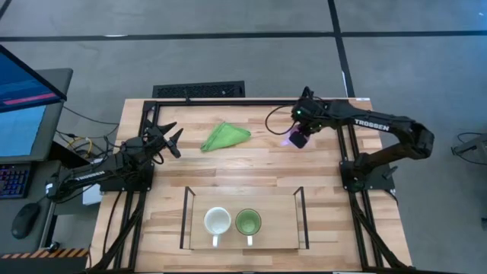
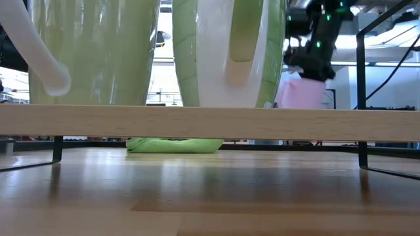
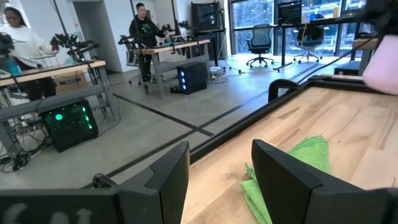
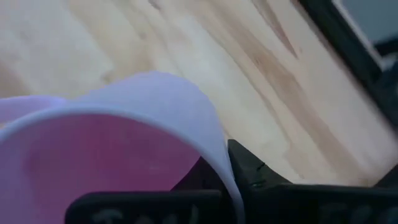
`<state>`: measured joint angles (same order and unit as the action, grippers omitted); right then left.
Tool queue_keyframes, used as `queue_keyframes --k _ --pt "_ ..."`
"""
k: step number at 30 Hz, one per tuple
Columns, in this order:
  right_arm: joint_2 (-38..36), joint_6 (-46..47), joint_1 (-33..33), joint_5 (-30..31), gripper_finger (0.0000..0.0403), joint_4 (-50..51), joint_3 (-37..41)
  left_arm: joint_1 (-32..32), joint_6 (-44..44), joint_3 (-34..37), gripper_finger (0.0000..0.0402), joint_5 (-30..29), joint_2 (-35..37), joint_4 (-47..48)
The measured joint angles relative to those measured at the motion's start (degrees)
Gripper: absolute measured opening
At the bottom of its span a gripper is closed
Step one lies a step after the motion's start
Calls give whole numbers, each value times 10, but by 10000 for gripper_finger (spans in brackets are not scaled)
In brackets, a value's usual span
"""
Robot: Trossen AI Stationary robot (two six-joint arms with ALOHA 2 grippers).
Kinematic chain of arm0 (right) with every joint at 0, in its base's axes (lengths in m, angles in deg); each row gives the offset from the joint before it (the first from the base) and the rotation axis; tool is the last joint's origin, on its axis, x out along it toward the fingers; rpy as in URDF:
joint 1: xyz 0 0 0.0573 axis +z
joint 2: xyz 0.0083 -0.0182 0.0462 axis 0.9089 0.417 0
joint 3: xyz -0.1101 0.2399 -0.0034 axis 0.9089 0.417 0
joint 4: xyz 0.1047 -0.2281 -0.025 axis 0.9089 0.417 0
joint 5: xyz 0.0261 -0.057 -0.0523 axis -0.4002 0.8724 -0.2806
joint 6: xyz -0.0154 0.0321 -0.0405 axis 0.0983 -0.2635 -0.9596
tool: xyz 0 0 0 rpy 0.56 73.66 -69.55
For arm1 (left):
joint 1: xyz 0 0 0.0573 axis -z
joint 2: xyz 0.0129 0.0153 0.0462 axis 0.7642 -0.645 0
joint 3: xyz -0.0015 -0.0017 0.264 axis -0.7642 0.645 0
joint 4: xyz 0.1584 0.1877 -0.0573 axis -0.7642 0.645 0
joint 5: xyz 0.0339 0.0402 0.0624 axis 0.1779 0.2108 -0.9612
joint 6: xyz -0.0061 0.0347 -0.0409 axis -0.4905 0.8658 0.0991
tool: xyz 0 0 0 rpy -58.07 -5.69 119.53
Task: Stack small to large cups/mugs on shelf
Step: Put the pink mug on the shelf
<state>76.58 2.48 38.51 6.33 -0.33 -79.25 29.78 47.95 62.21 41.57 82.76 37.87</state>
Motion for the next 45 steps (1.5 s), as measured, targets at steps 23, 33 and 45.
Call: queue_keyframes --k 23,33,45 --pt "120 -25 294 -19 14 245 -280 0 0 0 167 0 0 0" --pt "245 -30 373 -35 14 282 -388 0 0 0 167 0 0 0" --pt "314 -28 456 -49 14 284 -421 0 -1 0 167 0 0 0"
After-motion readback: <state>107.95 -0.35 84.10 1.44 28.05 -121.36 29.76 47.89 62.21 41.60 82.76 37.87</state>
